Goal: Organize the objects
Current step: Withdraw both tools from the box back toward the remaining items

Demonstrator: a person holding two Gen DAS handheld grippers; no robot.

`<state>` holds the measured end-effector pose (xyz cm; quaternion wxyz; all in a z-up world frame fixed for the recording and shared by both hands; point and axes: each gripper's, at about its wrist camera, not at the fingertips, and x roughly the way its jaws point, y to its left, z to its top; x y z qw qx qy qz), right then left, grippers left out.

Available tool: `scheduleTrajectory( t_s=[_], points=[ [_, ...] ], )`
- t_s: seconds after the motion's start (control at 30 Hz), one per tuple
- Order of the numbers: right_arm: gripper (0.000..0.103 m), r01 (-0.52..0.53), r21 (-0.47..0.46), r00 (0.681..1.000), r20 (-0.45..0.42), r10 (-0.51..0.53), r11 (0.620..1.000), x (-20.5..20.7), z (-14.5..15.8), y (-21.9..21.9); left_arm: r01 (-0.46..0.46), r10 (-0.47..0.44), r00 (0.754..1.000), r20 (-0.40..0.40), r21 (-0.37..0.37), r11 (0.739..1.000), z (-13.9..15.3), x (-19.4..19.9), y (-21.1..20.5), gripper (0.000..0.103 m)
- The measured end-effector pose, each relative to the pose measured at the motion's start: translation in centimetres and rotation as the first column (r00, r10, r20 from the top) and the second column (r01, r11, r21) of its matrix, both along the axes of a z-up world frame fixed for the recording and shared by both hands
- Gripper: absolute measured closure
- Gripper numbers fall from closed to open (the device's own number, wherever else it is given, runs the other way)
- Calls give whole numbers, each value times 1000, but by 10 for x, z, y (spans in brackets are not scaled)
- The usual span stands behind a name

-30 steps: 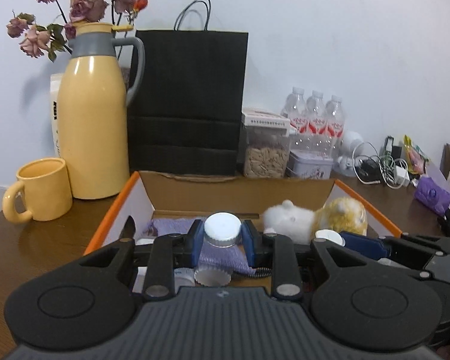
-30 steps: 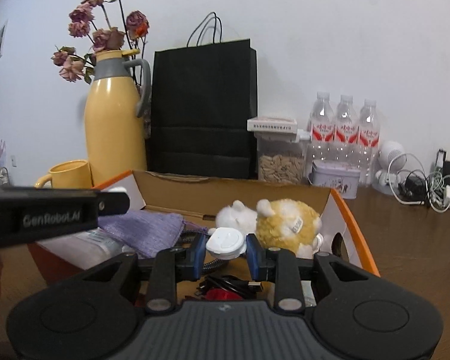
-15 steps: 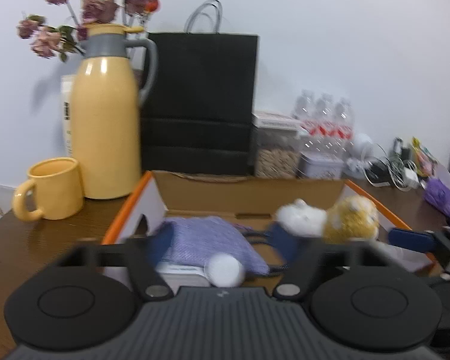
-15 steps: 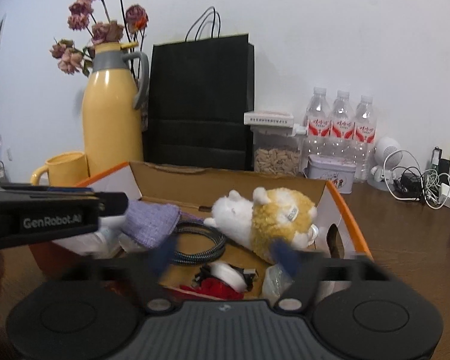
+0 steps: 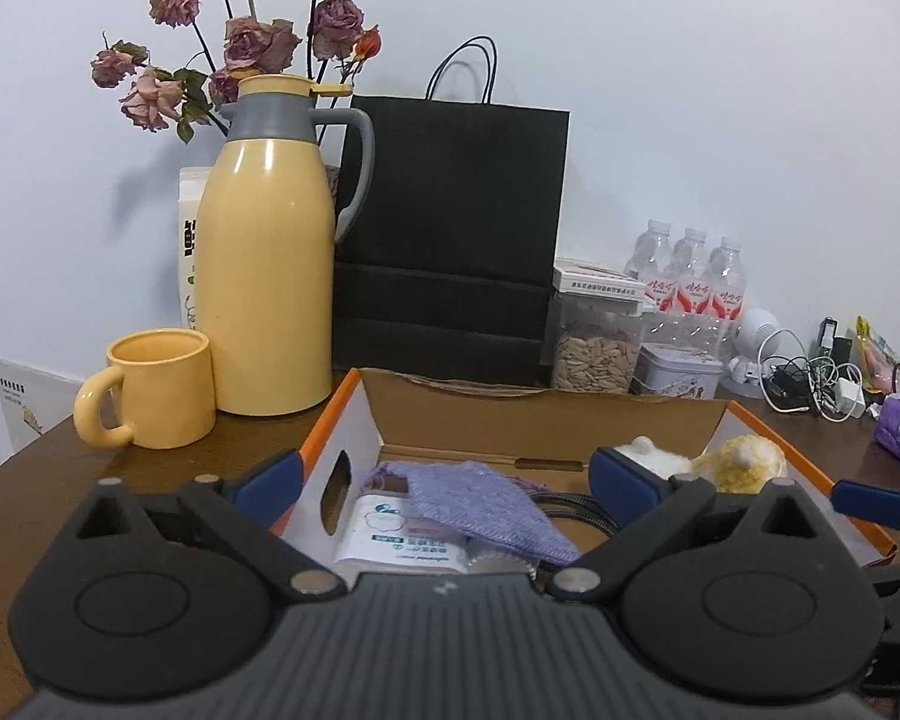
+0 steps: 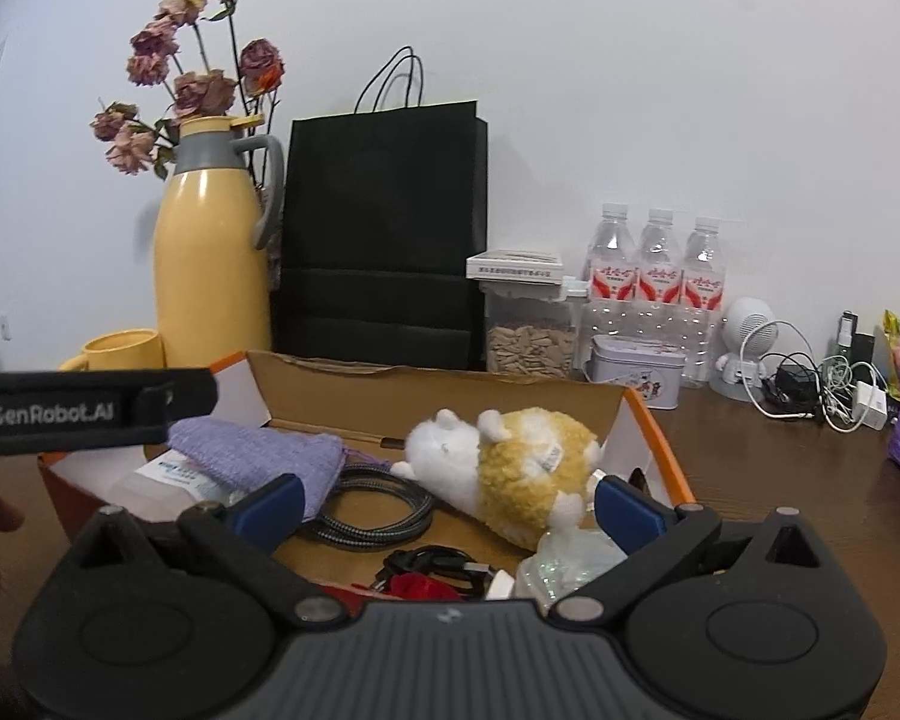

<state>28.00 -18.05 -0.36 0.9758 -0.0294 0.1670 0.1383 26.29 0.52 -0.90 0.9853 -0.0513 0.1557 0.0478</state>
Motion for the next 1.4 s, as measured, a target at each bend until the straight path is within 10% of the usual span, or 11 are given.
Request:
scheduleTrajectory(
  t_s=[0.77, 1.4],
  points=[
    [0, -16, 1, 999, 35, 16, 1000, -32, 11, -21, 27, -27, 999, -43, -6, 1000, 5, -37, 9, 0],
    [19, -165, -96, 973, -178, 146, 982, -114, -11, -60, -5, -1, 972, -234, -26, 1000, 4, -105, 30, 0]
  ],
)
